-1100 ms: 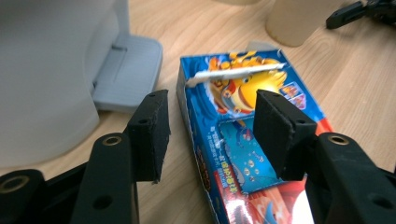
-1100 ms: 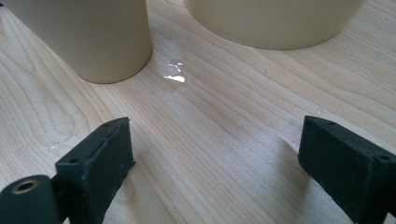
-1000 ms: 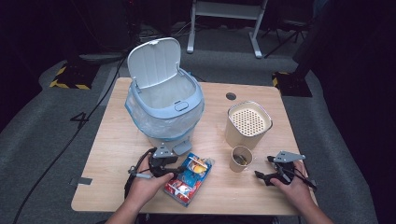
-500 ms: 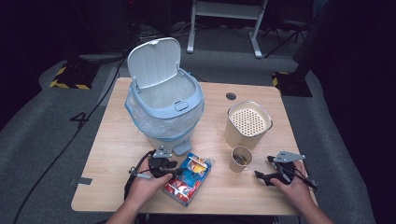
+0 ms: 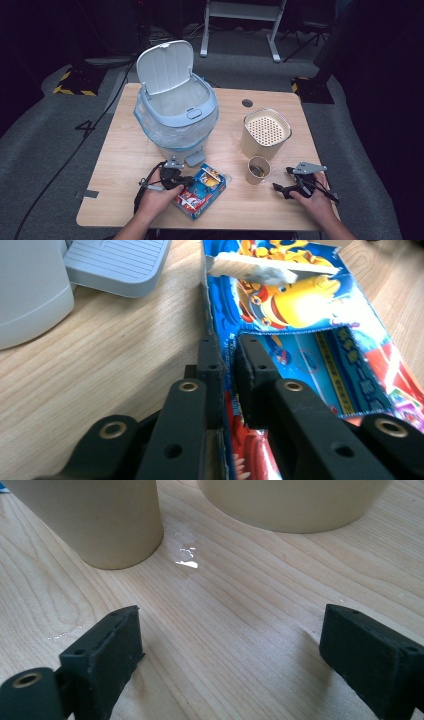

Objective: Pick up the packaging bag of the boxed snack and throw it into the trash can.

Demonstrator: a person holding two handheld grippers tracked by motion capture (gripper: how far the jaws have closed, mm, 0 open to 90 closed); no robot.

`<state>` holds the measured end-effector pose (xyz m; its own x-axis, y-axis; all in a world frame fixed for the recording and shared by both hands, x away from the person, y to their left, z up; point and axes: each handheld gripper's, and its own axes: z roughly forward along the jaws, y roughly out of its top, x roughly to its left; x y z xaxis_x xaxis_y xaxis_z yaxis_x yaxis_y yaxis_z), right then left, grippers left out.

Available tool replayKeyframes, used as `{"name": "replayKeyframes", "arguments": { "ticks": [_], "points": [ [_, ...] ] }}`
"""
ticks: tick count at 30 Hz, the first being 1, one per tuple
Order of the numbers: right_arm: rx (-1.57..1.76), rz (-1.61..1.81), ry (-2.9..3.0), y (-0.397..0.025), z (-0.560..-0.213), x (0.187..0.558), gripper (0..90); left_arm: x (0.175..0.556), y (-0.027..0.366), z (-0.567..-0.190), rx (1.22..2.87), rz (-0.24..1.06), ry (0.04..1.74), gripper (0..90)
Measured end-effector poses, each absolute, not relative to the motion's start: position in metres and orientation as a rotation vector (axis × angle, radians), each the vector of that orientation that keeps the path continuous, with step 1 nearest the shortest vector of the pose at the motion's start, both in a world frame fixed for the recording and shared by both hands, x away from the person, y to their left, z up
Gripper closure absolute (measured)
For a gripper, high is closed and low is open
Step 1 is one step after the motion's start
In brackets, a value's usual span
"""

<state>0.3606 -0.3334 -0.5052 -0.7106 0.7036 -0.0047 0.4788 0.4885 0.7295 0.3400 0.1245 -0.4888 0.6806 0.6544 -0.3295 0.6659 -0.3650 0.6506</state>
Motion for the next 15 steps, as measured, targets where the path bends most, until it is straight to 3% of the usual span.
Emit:
{"name": "replayKeyframes", "arguments": {
  "ticks": [6, 15],
  "points": [
    [0.998, 1.052, 2.435, -0.333, -0.505, 0.361, 10.0, 0.339, 0.125, -0.486, 2.049, -0.035, 0.983, 88.9],
    [0.998, 1.052, 2.435, -0.333, -0.505, 0.361, 10.0, 0.333, 0.125, -0.469, 2.001, -0.016, 0.905, 89.8]
  ]
}}
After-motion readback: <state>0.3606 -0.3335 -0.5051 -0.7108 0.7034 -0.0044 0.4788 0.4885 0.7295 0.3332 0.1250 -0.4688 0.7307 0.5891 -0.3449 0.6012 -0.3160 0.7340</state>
